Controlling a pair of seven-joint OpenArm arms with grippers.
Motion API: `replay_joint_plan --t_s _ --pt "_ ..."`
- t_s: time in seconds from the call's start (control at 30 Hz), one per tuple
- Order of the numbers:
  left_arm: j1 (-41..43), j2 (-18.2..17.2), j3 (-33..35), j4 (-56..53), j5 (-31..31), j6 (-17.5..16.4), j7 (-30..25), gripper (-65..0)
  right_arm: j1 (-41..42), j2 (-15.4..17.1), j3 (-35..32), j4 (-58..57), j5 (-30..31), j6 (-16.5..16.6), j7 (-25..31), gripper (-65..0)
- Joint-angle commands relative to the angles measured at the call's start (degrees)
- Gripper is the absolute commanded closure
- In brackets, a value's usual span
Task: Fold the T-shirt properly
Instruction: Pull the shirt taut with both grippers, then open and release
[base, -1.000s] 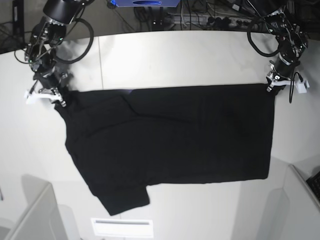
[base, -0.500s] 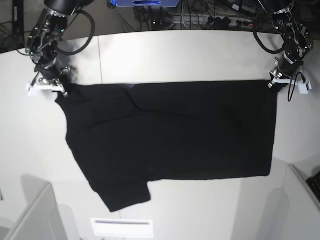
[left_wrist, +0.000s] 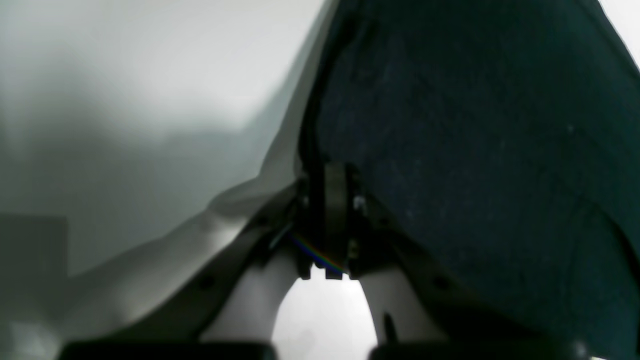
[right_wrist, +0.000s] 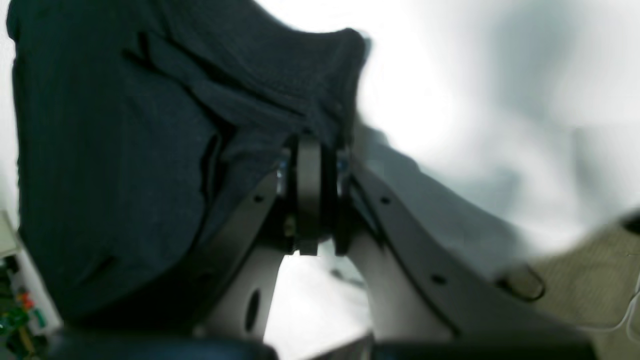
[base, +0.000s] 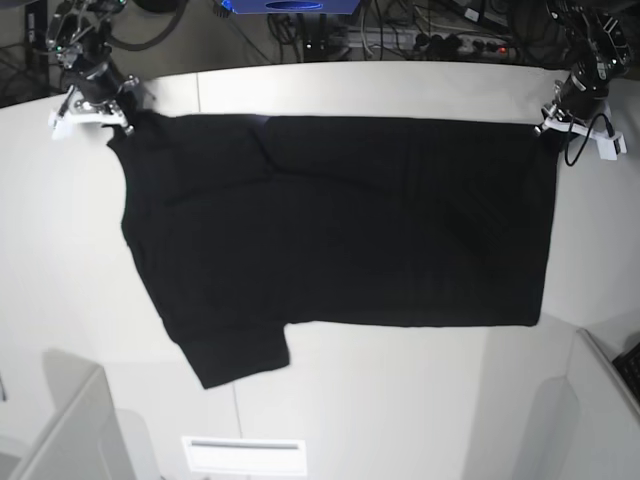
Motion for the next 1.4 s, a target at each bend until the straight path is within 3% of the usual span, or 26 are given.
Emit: replay_joint_plan --t_s 0.0,0.23,0.53,1.37 --pt "0.94 -0.63 -0.48 1.48 -0.66 -0.52 -0.77 0.0 -0.71 0.7 0.07 1.71 1.7 0.43 0.48 0.0" --pt "5.6 -0.54 -0.74 1.39 -0.66 -0.52 -0.86 0.0 -3.26 0.7 0.24 3.47 1.97 0.43 -2.6 0.0" --pt "8.24 -0.72 -0.83 1.39 -0.66 -0.52 -0.86 0.0 -4.84 0.96 0.24 3.56 1.88 0.43 -2.25 0.0" --pt "8.33 -1.16 -0.92 2.1 -0.66 -0.61 -0.86 0.0 -8.54 2.1 0.24 9.45 1.88 0.43 -2.6 0.0"
